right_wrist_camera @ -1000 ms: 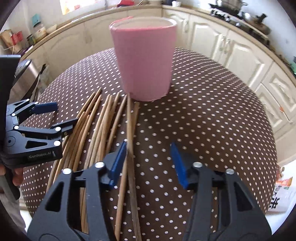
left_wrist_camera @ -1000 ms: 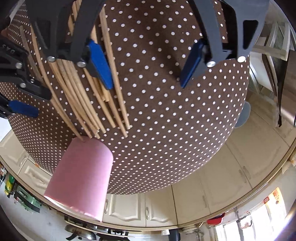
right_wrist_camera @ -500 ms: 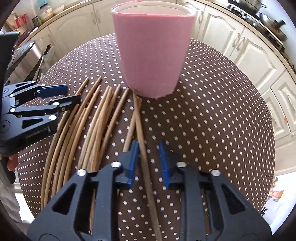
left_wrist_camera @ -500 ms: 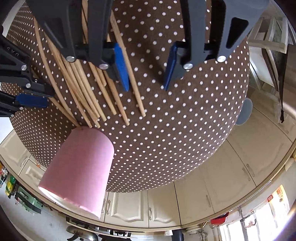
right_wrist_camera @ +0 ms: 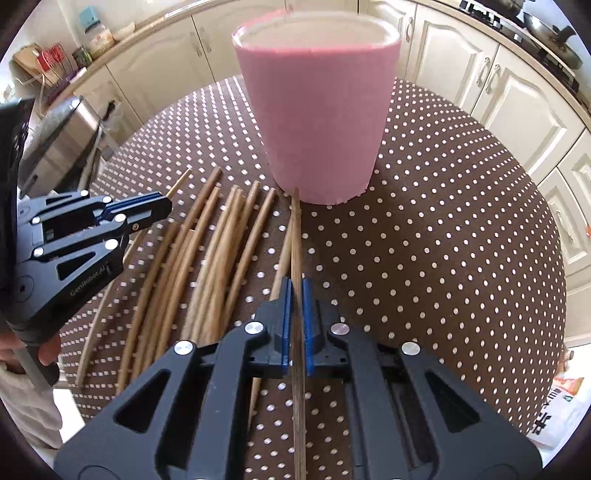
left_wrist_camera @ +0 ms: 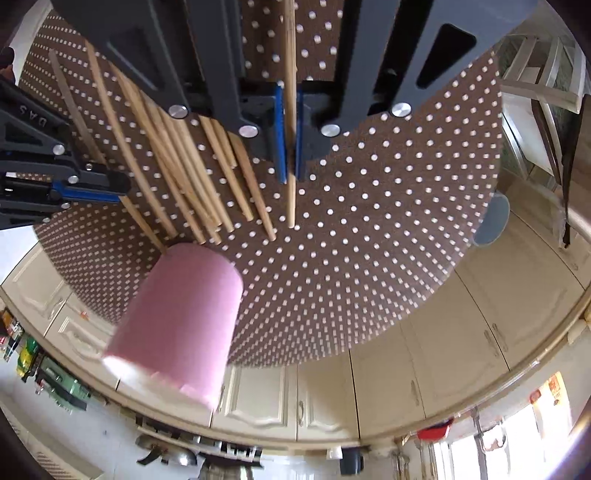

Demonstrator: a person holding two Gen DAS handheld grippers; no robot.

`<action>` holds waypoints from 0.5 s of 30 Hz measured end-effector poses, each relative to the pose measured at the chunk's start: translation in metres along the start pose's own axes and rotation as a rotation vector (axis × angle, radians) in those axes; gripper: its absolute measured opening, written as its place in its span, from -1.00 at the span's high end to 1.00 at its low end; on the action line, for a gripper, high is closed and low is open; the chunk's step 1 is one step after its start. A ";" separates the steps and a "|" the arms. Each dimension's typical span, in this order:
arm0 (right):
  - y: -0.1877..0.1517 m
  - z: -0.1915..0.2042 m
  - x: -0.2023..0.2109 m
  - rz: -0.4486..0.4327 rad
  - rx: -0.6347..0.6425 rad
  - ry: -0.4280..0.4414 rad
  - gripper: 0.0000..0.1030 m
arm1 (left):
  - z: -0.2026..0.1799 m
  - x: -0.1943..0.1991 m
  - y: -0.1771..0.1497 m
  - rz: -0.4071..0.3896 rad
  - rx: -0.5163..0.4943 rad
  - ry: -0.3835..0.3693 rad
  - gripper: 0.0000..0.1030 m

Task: Organize utensils
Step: 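Lift the chopstick in the right gripper over the pink cup while the left gripper carries its chopstick there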

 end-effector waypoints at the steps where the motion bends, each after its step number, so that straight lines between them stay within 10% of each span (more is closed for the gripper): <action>1: -0.001 0.001 0.005 -0.010 -0.002 0.008 0.88 | -0.002 0.008 0.002 -0.024 -0.006 0.010 0.89; 15: 0.001 0.024 0.104 -0.269 -0.009 0.081 0.88 | -0.021 0.147 0.012 -0.370 -0.026 0.014 0.89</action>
Point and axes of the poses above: each gripper's, at about its wrist camera, not at the fingertips, and x roughly against the way its jaws point, z to its left, y to its top, the point moved 7 cm from there along -x, roughly the way its jaws point, and after that the axes turned 4 degrees about -x, right-handed, at the moved point
